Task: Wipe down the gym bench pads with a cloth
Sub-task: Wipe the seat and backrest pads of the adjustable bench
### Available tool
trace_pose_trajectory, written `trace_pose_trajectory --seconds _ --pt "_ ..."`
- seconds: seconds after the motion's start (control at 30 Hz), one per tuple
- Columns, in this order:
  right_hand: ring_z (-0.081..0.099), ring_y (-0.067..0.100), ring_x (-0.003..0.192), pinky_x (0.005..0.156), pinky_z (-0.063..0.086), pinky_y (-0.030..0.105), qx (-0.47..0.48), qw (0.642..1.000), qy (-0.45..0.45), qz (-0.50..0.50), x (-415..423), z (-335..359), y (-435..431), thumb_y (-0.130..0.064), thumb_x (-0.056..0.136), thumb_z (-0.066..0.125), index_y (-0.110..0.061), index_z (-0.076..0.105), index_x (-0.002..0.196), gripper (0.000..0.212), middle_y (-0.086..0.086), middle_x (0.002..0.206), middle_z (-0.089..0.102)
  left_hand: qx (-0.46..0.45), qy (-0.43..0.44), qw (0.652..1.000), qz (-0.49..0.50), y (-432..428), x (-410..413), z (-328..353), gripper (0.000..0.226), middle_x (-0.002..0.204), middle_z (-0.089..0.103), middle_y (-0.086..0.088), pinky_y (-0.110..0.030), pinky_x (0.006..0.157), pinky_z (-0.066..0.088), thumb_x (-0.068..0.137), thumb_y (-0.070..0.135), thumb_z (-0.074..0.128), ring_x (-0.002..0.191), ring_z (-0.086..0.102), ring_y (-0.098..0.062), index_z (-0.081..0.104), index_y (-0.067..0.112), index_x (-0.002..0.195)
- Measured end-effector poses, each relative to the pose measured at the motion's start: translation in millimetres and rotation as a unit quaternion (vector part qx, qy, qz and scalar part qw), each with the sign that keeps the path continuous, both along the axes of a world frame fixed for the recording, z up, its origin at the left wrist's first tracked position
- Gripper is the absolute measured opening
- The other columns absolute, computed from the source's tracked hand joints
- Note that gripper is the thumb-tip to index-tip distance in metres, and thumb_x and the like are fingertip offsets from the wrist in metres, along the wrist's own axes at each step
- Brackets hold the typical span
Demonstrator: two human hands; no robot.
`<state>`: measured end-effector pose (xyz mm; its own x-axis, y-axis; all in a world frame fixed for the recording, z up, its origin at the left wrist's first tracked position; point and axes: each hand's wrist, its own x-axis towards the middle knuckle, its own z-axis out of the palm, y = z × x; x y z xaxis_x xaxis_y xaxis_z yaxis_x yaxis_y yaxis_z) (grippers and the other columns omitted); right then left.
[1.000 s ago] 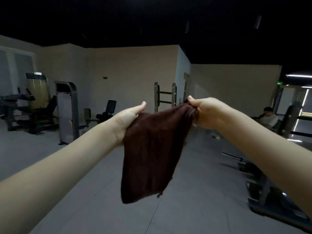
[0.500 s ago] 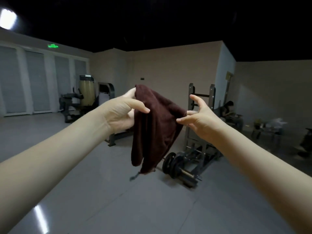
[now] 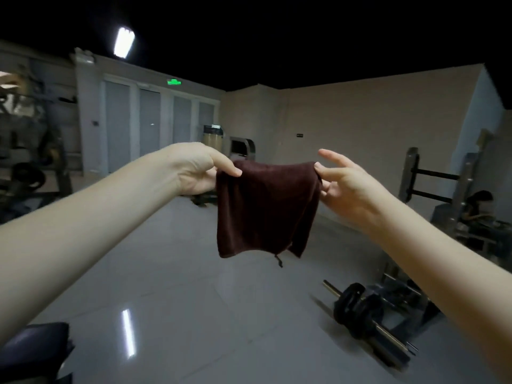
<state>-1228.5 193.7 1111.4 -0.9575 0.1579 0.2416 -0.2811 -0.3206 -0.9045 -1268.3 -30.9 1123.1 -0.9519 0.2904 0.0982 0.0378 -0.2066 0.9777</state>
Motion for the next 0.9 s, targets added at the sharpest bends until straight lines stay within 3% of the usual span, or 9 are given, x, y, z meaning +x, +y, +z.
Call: trace_pose_trajectory --seconds 0.1,0.23,0.33,0.4,0.5,0.57,0.67,0.77,0.9 --pt "0.073 0.021 0.081 0.067 0.057 0.026 -0.009 0.996 0.018 0.09 -63.0 9.2 -37.4 0.013 0.08 0.058 -0.011 0.052 0.127 0.053 0.02 0.103 0.066 -0.037 0.001 0.999 0.031 -43.3 -53.1 0.4 0.07 0.151 0.03 -0.026 -0.032 0.093 0.047 0.081 -0.026 0.048 0.125 0.052 -0.033 0.044 0.014 0.139" --pt "0.072 0.018 0.084 0.073 0.055 0.02 0.11 0.984 0.08 0.116 -141.6 5.1 -84.9 0.018 0.067 0.065 -0.009 0.064 0.108 0.049 0.013 0.095 0.069 -0.168 0.018 0.985 0.035 -98.5 -113.5 -1.1 0.053 0.144 0.045 -0.018 -0.033 0.107 0.041 0.077 -0.021 0.059 0.127 0.051 -0.028 0.066 0.017 0.114" --pt "0.07 0.015 0.084 0.077 0.055 0.021 0.247 0.956 0.136 0.08 -187.8 -3.1 -111.1 0.019 0.069 0.07 -0.01 0.069 0.103 0.044 0.007 0.089 0.071 -0.245 0.041 0.966 0.072 -129.3 -141.5 -11.1 0.045 0.125 0.06 -0.009 -0.022 0.079 0.056 0.078 -0.021 0.06 0.104 0.065 -0.019 0.068 0.013 0.106" --pt "0.071 0.019 0.086 0.076 0.057 0.022 0.296 0.94 0.152 0.075 -223.0 -9.4 -129.8 0.015 0.071 0.072 -0.01 0.071 0.099 0.037 0.008 0.088 0.072 -0.279 0.055 0.952 0.113 -150.3 -158.6 -16.2 0.039 0.112 0.064 -0.01 -0.015 0.063 0.054 0.081 -0.017 0.061 0.088 0.067 -0.014 0.067 0.012 0.107" --pt "0.07 0.032 0.089 0.081 0.059 0.035 0.355 0.917 0.167 0.075 -274.2 -19.8 -158.8 0.004 0.074 0.076 -0.01 0.073 0.091 0.022 0.016 0.089 0.072 -0.346 0.078 0.917 0.183 -178.6 -181.9 -20.1 0.031 0.099 0.065 -0.008 -0.009 0.057 0.049 0.086 -0.005 0.065 0.074 0.066 -0.005 0.067 0.015 0.11" --pt "0.068 0.032 0.09 0.082 0.058 0.037 0.385 0.899 0.185 0.096 -310.7 -27.6 -180.7 -0.001 0.077 0.076 -0.008 0.073 0.089 0.015 0.017 0.09 0.072 -0.406 0.089 0.883 0.219 -196.9 -198.1 -22.9 0.026 0.101 0.067 -0.006 -0.009 0.056 0.049 0.087 0.005 0.066 0.08 0.066 -0.007 0.068 0.018 0.111" --pt "0.068 0.017 0.076 0.078 0.058 0.028 0.395 0.883 0.219 0.126 -365.1 -34.8 -210.5 -0.006 0.08 0.075 -0.006 0.072 0.09 0.01 0.011 0.081 0.071 -0.459 0.078 0.848 0.252 -219.6 -224.3 -30.8 0.02 0.105 0.068 -0.004 -0.016 0.064 0.051 0.09 0.014 0.065 0.093 0.065 -0.015 0.069 0.02 0.109" --pt "0.06 -0.003 0.06 0.064 0.05 0.013 0.363 0.88 0.246 0.182 -419.5 -35.2 -240.5 -0.006 0.081 0.073 -0.008 0.071 0.086 0.005 -0.004 0.067 0.064 -0.461 0.074 0.833 0.296 -239.8 -252.7 -35.5 0.016 0.099 0.068 0.0 -0.016 0.065 0.048 0.091 0.019 0.062 0.086 0.064 -0.009 0.07 0.02 0.105" --pt "0.065 -0.003 0.063 0.062 0.049 0.009 0.325 0.868 0.267 0.263 -497.6 -24.0 -277.2 -0.005 0.082 0.071 -0.015 0.069 0.079 0.011 -0.008 0.066 0.068 -0.449 0.058 0.819 0.352 -261.6 -299.2 -28.9 0.015 0.095 0.071 0.001 -0.017 0.07 0.049 0.093 0.023 0.059 0.092 0.067 -0.011 0.072 0.019 0.101"
